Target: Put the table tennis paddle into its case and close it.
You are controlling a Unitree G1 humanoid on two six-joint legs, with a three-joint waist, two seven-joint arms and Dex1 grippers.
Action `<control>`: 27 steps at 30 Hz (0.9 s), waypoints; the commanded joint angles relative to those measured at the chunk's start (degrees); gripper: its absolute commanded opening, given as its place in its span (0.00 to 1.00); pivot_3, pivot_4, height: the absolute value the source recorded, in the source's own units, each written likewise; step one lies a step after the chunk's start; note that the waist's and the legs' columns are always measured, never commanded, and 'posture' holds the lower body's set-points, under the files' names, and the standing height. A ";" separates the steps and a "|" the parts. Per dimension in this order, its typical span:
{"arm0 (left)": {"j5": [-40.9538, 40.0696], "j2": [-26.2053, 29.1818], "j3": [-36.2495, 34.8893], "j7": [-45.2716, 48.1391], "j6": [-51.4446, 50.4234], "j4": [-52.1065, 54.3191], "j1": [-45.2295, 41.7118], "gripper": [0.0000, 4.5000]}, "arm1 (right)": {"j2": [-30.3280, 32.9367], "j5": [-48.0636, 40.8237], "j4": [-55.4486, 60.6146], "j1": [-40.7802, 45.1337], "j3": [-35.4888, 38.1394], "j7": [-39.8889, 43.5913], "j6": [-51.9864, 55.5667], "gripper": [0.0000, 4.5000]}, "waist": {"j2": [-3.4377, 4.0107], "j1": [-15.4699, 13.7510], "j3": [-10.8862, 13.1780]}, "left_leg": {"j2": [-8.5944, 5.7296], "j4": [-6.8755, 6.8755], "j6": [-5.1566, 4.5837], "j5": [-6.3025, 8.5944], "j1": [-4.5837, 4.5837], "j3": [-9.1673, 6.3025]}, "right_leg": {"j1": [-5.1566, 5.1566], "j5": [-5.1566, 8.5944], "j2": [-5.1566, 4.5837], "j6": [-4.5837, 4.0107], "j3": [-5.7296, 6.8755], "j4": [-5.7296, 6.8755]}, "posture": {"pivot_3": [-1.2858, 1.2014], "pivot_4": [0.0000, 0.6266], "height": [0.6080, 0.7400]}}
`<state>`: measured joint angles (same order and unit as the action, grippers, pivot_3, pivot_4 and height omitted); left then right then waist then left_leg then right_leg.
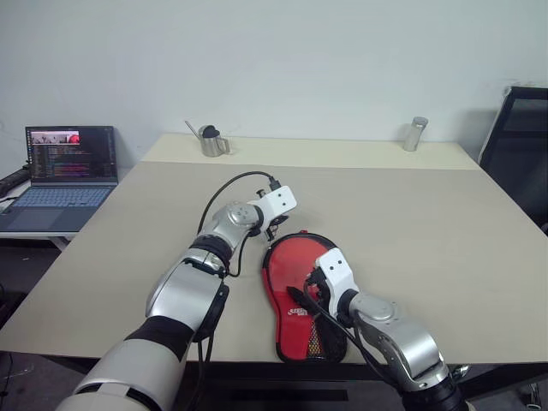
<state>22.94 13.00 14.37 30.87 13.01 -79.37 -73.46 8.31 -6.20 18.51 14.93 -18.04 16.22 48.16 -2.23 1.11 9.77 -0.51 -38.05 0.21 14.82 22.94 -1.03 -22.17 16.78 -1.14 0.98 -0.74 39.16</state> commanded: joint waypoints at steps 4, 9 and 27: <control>3.35 -3.02 1.12 -5.15 0.79 0.39 -4.49 0.16 | 1.63 0.15 0.40 -5.01 -0.16 -0.96 6.44 1.00 | 0.00 -0.18 0.00 | -0.01 0.00 0.00 0.00 0.01 0.00 | 0.00 0.00 0.00 0.00 0.01 -0.02 | 0.52 0.24 1.00; 5.18 -4.83 1.52 -7.85 0.97 0.13 -6.53 0.16 | 1.26 0.21 2.63 -6.27 -0.60 -2.02 8.00 1.00 | 0.00 -0.37 0.00 | -0.01 0.01 0.00 0.00 0.01 -0.01 | 0.00 0.00 0.00 0.01 0.02 -0.02 | 0.52 0.24 1.00; 7.96 -15.22 2.53 -8.74 4.05 0.03 -11.32 0.16 | 0.82 0.33 5.75 -9.16 -1.05 -4.35 9.88 1.00 | 0.00 -1.17 0.00 | -0.07 0.02 0.00 0.00 0.07 -0.03 | -0.01 0.01 -0.01 0.02 0.03 -0.09 | 0.52 0.24 1.00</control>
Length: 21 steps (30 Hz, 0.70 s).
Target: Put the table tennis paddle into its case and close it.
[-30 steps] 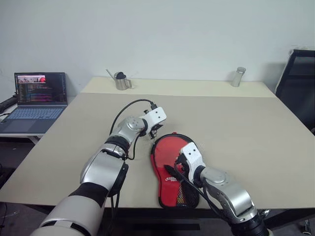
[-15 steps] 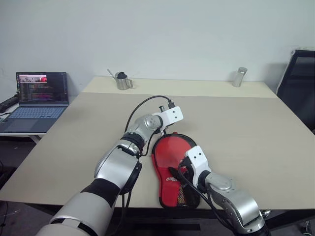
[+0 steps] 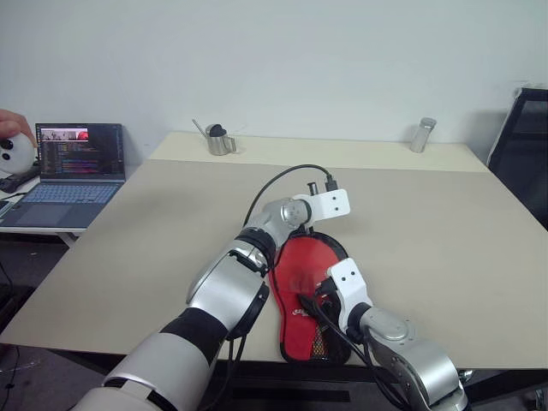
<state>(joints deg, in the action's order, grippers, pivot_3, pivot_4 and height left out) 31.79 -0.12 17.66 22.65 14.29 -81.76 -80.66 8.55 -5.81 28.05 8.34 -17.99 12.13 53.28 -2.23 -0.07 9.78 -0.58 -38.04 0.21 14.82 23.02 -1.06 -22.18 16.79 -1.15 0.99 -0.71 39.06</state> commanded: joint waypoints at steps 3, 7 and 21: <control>-0.08 -3.41 0.34 1.06 2.30 2.26 -2.11 0.16 | 0.29 -0.06 -3.97 -2.44 -0.89 -0.58 4.72 1.00 | 0.00 0.01 0.00 | 0.00 0.00 0.00 0.00 -0.01 -0.01 | 0.00 0.00 0.00 0.00 0.01 0.00 | 0.52 0.24 1.00; 1.66 -2.96 2.32 2.22 0.93 1.98 0.98 0.16 | 0.15 -0.07 -3.83 -2.89 -0.94 -0.96 4.48 1.00 | 0.03 0.02 -0.02 | 0.00 0.00 0.00 0.00 -0.02 0.00 | 0.01 0.00 0.00 0.00 0.00 0.01 | 0.52 0.24 1.00; -2.07 -1.34 -0.08 8.77 3.75 2.66 3.72 0.76 | -0.42 0.11 -6.06 -1.68 -1.73 -0.99 3.18 1.00 | 0.21 0.29 -0.52 | 0.03 -0.01 -0.01 0.00 -0.16 0.01 | 0.13 0.00 0.04 0.00 -0.02 0.04 | 0.52 0.24 1.00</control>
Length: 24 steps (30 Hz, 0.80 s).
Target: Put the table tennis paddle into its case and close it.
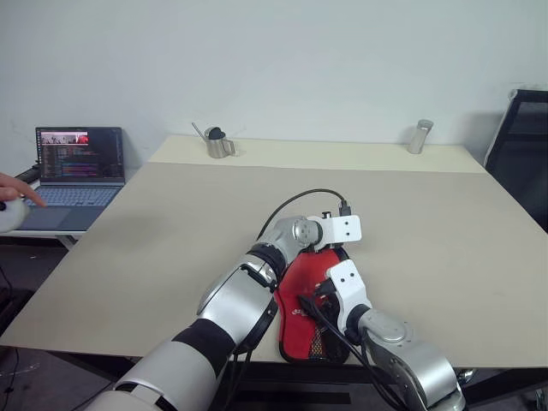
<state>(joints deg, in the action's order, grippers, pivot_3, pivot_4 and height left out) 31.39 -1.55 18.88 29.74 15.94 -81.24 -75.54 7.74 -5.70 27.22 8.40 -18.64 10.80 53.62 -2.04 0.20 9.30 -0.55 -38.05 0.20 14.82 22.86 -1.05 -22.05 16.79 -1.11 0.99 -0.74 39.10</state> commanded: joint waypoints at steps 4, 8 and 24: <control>-1.82 2.51 -0.87 8.46 6.12 2.61 -2.62 0.91 | 0.69 -0.12 -6.15 -0.78 -0.46 0.80 2.63 1.00 | 0.06 0.31 -0.19 | 0.00 0.00 0.00 0.00 -0.05 0.00 | 0.05 0.00 0.02 0.00 -0.01 0.00 | 0.52 0.24 1.00; -4.69 5.11 -3.23 12.72 9.36 3.30 -3.63 0.91 | 0.64 -0.19 -7.70 0.80 0.06 1.20 2.46 1.00 | 0.08 0.76 -0.22 | 0.04 0.00 -0.01 -0.01 -0.08 0.03 | 0.05 0.00 0.06 0.00 -0.02 0.02 | 0.52 0.24 1.00; -25.58 27.37 -18.30 44.20 5.49 10.35 1.38 0.91 | 0.41 -5.99 3.18 3.31 4.97 4.05 10.93 1.00 | 0.11 1.65 -0.25 | 0.06 0.04 -0.02 0.00 0.02 0.00 | -0.05 -0.01 0.06 0.00 -0.01 0.00 | 0.52 0.24 1.00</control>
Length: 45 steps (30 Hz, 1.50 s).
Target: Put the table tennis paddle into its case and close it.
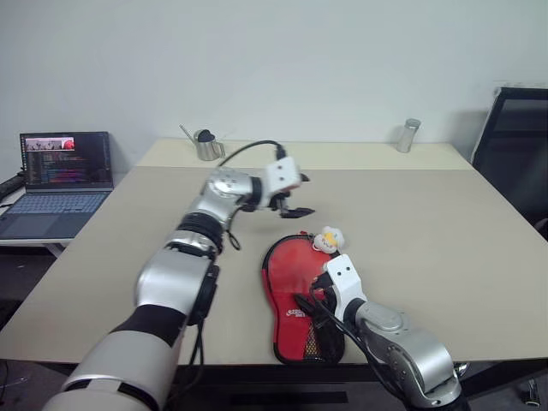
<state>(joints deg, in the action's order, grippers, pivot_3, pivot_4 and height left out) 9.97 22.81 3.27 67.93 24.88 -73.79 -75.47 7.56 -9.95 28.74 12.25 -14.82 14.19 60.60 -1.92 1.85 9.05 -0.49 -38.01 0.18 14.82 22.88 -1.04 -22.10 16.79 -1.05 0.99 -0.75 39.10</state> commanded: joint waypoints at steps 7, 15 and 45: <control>-12.23 8.02 -5.41 16.90 -15.53 13.81 10.01 0.91 | 2.48 -7.01 8.06 4.15 7.61 3.54 8.95 1.00 | 0.02 -0.42 0.06 | -0.01 -0.03 0.00 0.00 0.14 -0.08 | -0.09 0.00 -0.03 -0.01 0.05 -0.02 | 0.52 0.24 1.00; -19.52 8.06 -1.80 23.07 -31.51 37.71 21.10 0.91 | 7.11 -15.65 9.24 13.25 22.01 8.56 14.94 1.00 | 0.14 -0.13 0.14 | -0.01 -0.03 0.00 0.00 0.17 -0.12 | -0.11 -0.01 -0.05 -0.01 0.01 0.00 | 0.52 0.24 1.00; -17.28 0.10 9.75 7.43 -30.35 47.64 36.80 0.91 | 19.55 -15.20 -28.55 31.21 15.02 19.16 -5.66 1.00 | 0.41 -0.19 0.31 | 0.02 0.00 -0.03 0.01 0.15 0.12 | -0.14 -0.01 -0.10 -0.03 -0.13 -0.01 | 0.52 0.24 1.00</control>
<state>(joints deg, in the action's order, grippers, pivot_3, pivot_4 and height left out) -6.74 23.16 13.34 75.64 -6.56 -27.24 -37.86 27.20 -25.99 1.27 41.82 0.03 33.65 57.53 -1.51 1.65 9.36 -0.47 -38.00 0.16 14.82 23.03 -0.93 -22.25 16.77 -1.15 0.96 -0.87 39.10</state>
